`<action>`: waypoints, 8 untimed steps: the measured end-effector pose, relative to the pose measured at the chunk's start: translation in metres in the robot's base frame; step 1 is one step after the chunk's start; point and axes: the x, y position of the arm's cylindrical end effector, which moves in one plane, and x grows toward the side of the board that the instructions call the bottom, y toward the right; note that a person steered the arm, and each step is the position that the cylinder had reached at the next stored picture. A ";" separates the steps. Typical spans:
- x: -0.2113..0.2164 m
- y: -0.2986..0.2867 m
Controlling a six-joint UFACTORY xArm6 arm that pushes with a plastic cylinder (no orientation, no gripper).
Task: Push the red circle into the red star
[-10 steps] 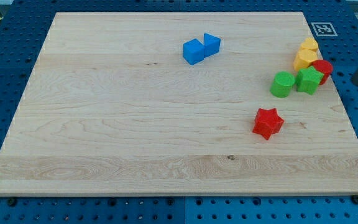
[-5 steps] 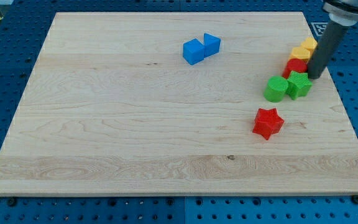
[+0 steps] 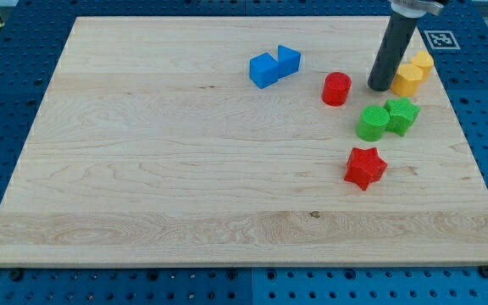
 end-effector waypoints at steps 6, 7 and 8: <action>0.037 -0.007; 0.025 -0.010; 0.021 -0.042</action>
